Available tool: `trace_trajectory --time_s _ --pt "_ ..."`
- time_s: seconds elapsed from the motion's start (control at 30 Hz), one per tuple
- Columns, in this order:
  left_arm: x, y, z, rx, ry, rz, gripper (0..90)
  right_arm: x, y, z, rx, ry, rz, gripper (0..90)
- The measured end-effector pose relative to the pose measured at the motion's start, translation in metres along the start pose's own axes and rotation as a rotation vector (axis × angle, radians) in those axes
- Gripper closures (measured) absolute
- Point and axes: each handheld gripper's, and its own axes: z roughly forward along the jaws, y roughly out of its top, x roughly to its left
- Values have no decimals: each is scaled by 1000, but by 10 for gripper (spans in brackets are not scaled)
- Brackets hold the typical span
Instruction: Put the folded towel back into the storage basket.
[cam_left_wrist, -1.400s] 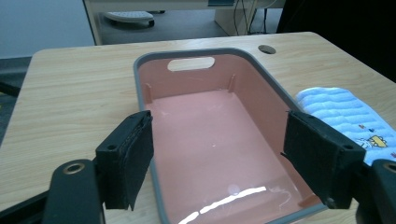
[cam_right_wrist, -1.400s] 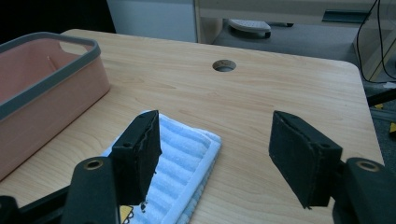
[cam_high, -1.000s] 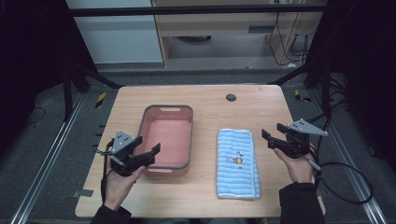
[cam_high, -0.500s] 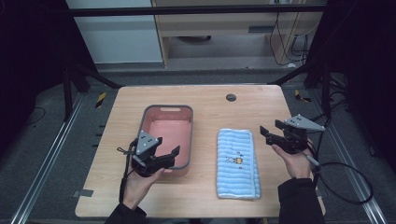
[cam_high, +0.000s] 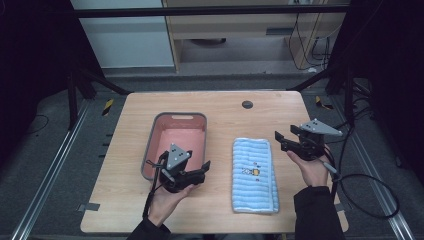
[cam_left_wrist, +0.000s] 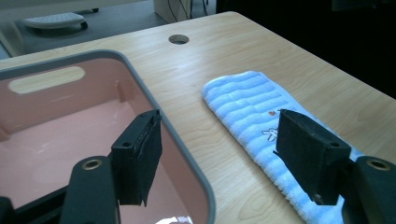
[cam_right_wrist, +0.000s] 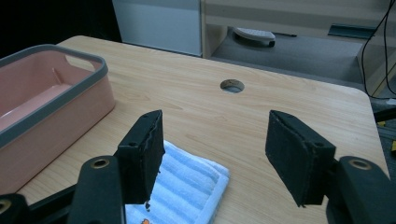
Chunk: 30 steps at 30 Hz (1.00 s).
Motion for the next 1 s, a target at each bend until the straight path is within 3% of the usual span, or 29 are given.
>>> trace_trajectory --time_s 0.53,1.0 --pt "-40 -11 31 44 -70 27 341 0 2 18 25 7 -1 405" --pt "-59 -28 49 81 -104 31 377 -6 -3 34 49 -2 1 434"
